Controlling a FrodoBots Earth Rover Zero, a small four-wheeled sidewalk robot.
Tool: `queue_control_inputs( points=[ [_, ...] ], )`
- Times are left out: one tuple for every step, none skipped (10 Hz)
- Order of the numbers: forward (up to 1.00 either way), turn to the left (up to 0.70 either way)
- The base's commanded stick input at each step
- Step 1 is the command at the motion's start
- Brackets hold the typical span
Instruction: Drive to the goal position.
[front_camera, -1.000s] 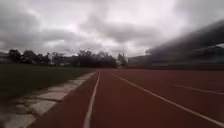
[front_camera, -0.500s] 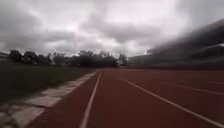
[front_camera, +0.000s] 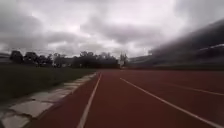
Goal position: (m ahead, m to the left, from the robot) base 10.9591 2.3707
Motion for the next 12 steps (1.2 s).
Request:
queue_control_inputs(
  points=[
    [0.7, 0.0],
    [0.7, 0.0],
    [0.7, 0.0],
    [0.7, 0.0],
    [0.7, 0.0],
    [0.7, 0.0],
    [0.7, 0.0],
    [0.7, 0.0],
    [0.7, 0.0],
    [0.7, 0.0],
    [0.7, 0.0],
    [0.7, 0.0]
  ],
)
